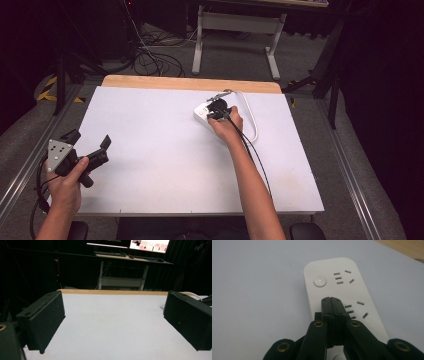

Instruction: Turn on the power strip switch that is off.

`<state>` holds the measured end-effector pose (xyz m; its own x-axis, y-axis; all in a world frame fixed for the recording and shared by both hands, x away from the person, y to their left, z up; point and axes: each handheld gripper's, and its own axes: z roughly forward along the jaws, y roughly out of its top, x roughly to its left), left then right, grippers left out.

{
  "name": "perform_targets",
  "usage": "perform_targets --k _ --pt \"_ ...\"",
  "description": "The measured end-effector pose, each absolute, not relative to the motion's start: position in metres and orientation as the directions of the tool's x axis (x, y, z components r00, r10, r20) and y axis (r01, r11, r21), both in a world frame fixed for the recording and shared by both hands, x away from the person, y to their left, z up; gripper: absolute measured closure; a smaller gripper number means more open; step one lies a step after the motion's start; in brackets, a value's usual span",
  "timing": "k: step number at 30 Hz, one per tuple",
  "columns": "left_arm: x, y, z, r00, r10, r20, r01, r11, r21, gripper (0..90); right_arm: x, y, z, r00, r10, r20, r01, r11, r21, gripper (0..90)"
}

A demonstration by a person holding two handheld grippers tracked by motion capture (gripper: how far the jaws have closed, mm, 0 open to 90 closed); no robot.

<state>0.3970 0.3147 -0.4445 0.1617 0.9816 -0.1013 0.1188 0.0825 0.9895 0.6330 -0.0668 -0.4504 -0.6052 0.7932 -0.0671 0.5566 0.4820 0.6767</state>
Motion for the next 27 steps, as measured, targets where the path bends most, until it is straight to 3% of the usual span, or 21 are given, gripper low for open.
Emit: perform_targets --k 27 --pt "0.3987 0.3116 -0.4442 0.176 0.979 -0.104 0.122 0.084 0.989 4.4 0.6335 -0.0653 -0.4493 -0.605 0.793 -0.072 0.561 0.489 0.668 90.0"
